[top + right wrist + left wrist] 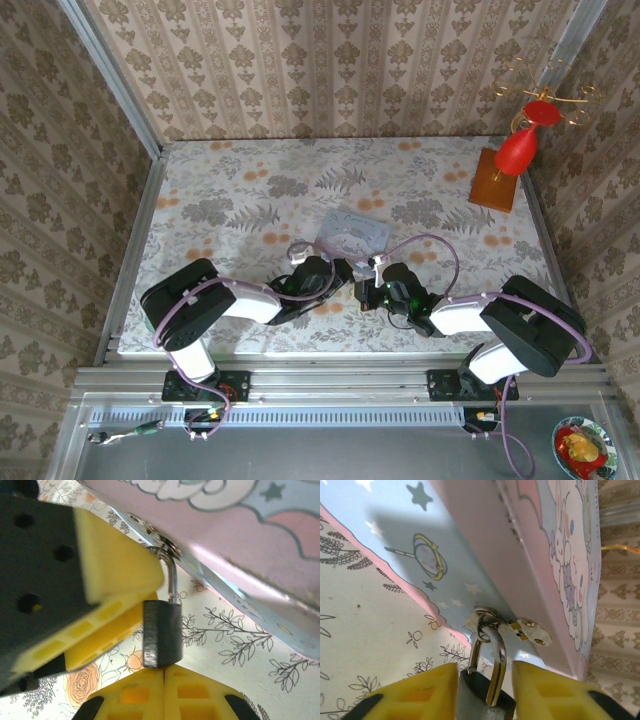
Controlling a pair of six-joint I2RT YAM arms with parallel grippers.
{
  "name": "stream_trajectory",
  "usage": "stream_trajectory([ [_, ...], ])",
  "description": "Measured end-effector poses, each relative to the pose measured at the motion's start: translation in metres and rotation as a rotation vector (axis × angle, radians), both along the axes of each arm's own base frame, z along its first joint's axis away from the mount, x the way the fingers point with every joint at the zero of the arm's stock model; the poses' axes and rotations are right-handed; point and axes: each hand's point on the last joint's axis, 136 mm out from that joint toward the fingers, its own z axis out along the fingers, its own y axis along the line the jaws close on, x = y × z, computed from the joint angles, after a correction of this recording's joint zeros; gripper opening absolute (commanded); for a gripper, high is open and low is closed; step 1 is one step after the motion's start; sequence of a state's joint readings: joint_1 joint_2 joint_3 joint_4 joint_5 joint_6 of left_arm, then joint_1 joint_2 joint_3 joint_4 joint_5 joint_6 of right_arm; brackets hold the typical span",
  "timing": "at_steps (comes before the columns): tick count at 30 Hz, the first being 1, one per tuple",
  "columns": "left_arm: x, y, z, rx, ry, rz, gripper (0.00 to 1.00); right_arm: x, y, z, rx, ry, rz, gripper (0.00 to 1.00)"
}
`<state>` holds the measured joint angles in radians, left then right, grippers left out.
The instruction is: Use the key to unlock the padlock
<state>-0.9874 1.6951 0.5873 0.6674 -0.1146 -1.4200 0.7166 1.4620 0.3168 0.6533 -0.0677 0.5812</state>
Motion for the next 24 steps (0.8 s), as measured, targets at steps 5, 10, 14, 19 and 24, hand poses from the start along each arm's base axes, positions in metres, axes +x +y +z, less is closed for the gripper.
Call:
stream_trajectory([
  [5, 0.001, 0.026, 0.008, 0.070, -0.033, -0.008, 0.56, -0.002, -0.004, -0.006, 0.000, 0.042, -0.024, 0.27],
  [10, 0.010, 0.050, 0.033, 0.147, -0.127, -0.045, 0.64, -0.002, -0.006, -0.004, 0.007, 0.054, -0.036, 0.38],
  [14, 0.033, 0.065, 0.050, 0.283, -0.206, -0.118, 0.67, 0.002, -0.009, 0.004, 0.025, 0.039, -0.049, 0.41],
  [19, 0.061, 0.073, 0.080, 0.426, -0.313, -0.209, 0.70, 0.005, -0.012, 0.010, 0.017, 0.038, -0.058, 0.43],
  [24, 0.082, 0.068, 0.079, 0.513, -0.340, -0.321, 0.71, 0.015, -0.006, 0.018, 0.006, 0.024, -0.044, 0.45],
])
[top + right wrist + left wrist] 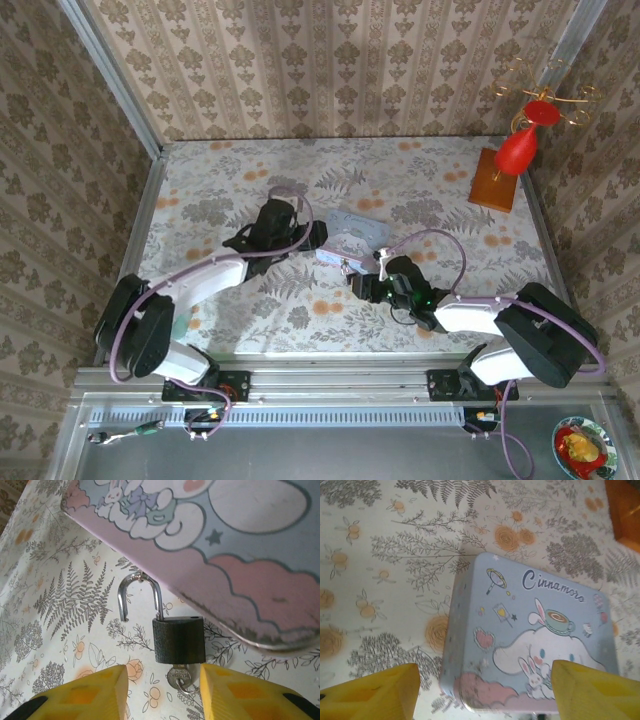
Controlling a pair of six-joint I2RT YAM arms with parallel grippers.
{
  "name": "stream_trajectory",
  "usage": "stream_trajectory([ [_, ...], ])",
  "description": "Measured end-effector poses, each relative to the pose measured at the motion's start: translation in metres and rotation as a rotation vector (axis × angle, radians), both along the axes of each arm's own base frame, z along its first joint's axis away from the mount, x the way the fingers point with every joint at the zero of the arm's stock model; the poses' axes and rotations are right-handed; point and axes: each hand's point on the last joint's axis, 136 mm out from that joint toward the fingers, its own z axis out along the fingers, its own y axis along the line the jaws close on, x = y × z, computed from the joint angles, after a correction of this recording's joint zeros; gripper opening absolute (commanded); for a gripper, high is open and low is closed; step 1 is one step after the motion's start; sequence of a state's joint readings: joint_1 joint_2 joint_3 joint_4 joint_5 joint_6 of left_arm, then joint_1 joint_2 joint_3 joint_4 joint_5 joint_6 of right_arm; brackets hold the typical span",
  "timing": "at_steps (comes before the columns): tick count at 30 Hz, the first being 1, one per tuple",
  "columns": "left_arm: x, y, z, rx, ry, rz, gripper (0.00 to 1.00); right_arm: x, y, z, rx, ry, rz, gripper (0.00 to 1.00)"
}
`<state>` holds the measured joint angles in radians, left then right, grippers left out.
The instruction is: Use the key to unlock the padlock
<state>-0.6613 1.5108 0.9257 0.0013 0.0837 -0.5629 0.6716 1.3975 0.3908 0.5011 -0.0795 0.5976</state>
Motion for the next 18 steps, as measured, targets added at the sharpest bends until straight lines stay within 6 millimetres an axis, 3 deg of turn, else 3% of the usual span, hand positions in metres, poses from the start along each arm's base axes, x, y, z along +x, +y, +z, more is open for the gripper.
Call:
stream_trajectory([
  [4, 0.003, -0.016, -0.022, 0.046, 0.047, -0.099, 0.71, 0.016, 0.006, 0.000, -0.011, 0.011, 0.010, 0.56],
  [11, 0.006, -0.028, -0.056, 0.104, 0.128, -0.160, 0.69, 0.043, -0.003, -0.010, -0.058, 0.047, 0.004, 0.56],
  [18, 0.013, -0.033, -0.055, 0.081, 0.124, -0.145, 0.66, 0.051, -0.006, -0.015, -0.027, 0.081, 0.009, 0.49],
])
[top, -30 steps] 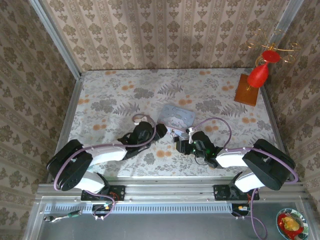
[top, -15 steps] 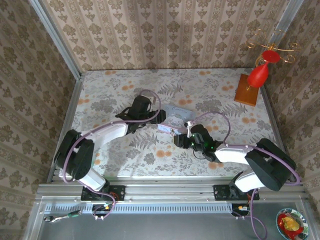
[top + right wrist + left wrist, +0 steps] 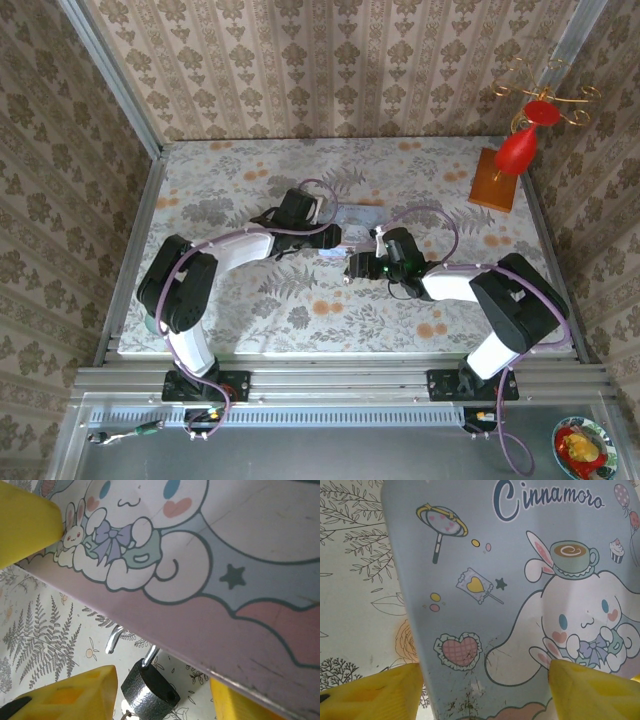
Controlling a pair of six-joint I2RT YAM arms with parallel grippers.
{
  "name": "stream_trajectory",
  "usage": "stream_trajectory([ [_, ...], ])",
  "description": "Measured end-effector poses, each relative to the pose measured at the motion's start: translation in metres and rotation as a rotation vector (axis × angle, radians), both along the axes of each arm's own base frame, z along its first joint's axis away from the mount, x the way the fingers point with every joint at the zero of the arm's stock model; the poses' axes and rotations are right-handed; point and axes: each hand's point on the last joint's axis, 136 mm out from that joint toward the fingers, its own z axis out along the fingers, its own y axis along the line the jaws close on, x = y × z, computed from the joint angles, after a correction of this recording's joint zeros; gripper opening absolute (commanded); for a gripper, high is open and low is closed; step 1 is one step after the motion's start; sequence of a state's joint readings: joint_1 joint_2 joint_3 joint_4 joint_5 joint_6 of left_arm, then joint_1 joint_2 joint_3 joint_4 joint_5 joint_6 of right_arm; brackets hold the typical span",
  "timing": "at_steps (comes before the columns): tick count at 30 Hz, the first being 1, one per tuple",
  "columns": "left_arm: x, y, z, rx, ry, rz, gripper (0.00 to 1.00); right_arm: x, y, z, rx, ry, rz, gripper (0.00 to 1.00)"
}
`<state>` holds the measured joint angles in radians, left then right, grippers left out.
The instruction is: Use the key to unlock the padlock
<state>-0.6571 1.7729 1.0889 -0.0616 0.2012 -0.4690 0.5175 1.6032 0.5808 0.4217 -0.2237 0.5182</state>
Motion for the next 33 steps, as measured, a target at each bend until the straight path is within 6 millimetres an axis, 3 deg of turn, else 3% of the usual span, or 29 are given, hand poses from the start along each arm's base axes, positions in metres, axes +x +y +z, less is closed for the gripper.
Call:
stream_trajectory([
  [6, 0.002, -0.002, -0.002, -0.049, 0.001, 0.039, 0.64, -0.011, 0.000, -0.014, 0.081, 0.040, -0.035, 0.47],
  [12, 0.003, -0.004, -0.001, -0.073, 0.002, 0.061, 0.63, -0.006, 0.007, -0.011, 0.147, 0.027, -0.054, 0.48],
  [23, 0.004, -0.005, -0.001, -0.092, -0.003, 0.087, 0.61, -0.002, 0.021, -0.015, 0.047, 0.007, -0.115, 0.41],
  [26, 0.005, -0.005, -0.002, -0.095, -0.006, 0.097, 0.61, -0.001, 0.022, -0.018, 0.011, 0.012, -0.132, 0.35],
  [29, 0.005, -0.004, -0.002, -0.099, -0.010, 0.105, 0.61, -0.003, 0.023, -0.020, 0.013, 0.026, -0.151, 0.17],
  [33, 0.005, -0.004, -0.001, -0.094, -0.015, 0.110, 0.61, -0.001, 0.025, -0.014, 0.067, 0.018, -0.178, 0.08],
])
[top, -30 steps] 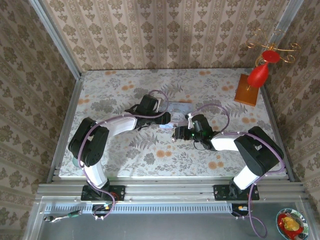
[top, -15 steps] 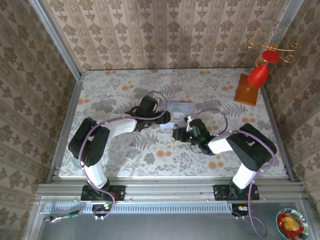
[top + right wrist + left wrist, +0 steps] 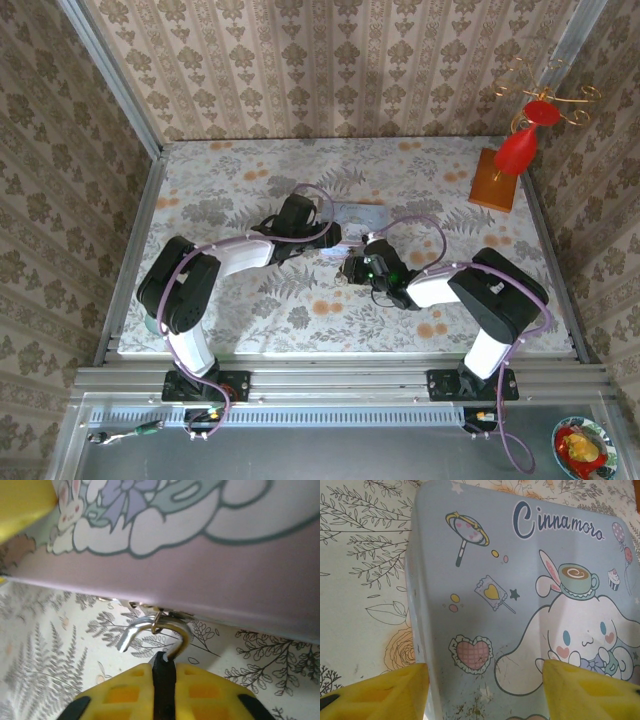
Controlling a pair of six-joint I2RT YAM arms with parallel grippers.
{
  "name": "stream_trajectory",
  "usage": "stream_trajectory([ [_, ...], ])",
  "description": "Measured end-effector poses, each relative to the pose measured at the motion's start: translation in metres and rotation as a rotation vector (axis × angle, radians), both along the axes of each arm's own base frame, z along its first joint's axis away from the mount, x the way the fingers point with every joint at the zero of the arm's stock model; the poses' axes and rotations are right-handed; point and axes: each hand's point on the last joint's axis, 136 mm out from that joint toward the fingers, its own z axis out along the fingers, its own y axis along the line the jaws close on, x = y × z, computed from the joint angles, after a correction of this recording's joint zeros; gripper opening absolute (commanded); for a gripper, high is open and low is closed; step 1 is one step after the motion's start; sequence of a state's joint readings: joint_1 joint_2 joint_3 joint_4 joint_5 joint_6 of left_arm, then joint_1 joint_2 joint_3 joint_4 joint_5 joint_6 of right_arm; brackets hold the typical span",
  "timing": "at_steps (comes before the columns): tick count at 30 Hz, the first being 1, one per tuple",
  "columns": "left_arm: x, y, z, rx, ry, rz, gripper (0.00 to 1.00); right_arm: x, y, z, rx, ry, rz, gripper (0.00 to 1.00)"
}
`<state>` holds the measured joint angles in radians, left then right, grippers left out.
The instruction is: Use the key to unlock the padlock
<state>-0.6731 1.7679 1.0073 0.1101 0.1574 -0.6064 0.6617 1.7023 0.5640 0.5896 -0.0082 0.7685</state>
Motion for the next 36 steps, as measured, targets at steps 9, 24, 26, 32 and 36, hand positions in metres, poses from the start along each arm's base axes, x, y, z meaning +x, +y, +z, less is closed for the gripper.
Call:
stream_trajectory([
  [9, 0.000, 0.001, 0.000, -0.015, -0.014, 0.008, 0.59, -0.008, -0.013, 0.003, 0.106, 0.022, -0.082, 0.02],
  [24, -0.009, -0.009, 0.000, -0.033, -0.001, 0.008, 0.60, -0.001, -0.035, 0.015, 0.282, 0.107, -0.271, 0.00],
  [26, -0.008, -0.008, 0.000, -0.033, 0.000, 0.014, 0.60, 0.005, -0.043, 0.016, 0.311, 0.113, -0.313, 0.00],
  [32, -0.007, -0.008, 0.000, -0.037, 0.005, 0.030, 0.60, 0.018, -0.057, 0.008, 0.378, 0.139, -0.403, 0.00],
  [36, -0.008, -0.008, 0.000, -0.037, 0.008, 0.031, 0.61, 0.017, -0.058, 0.008, 0.373, 0.140, -0.401, 0.00],
])
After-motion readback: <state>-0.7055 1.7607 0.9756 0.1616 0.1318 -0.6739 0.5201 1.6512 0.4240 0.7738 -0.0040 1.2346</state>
